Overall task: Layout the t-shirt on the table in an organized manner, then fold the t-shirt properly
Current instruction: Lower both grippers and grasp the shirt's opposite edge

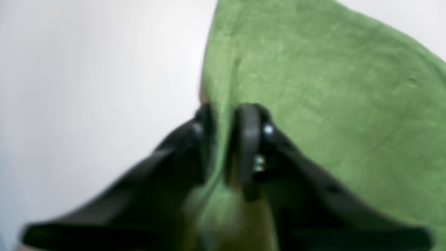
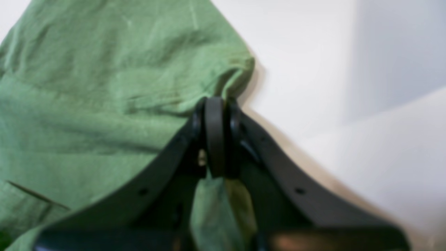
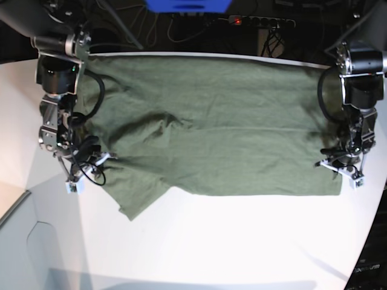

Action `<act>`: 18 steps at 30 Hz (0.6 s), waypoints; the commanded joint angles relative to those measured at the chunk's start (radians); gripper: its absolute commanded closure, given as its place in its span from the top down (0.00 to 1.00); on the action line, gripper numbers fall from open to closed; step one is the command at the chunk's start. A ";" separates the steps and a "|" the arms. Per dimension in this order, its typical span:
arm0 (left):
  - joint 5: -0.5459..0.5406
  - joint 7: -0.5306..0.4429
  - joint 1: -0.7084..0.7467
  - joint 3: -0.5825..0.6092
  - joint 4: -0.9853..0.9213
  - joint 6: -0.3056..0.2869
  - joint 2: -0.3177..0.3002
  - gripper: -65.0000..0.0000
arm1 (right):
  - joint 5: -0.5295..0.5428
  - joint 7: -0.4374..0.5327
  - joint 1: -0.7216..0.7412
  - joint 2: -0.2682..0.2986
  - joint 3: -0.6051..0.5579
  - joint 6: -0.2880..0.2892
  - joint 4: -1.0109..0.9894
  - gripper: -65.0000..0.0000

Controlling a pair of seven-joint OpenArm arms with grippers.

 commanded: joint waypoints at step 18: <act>0.000 0.021 0.144 -0.151 0.301 -0.004 0.017 0.00 | -0.007 0.114 -0.206 -0.050 0.007 0.006 0.386 0.00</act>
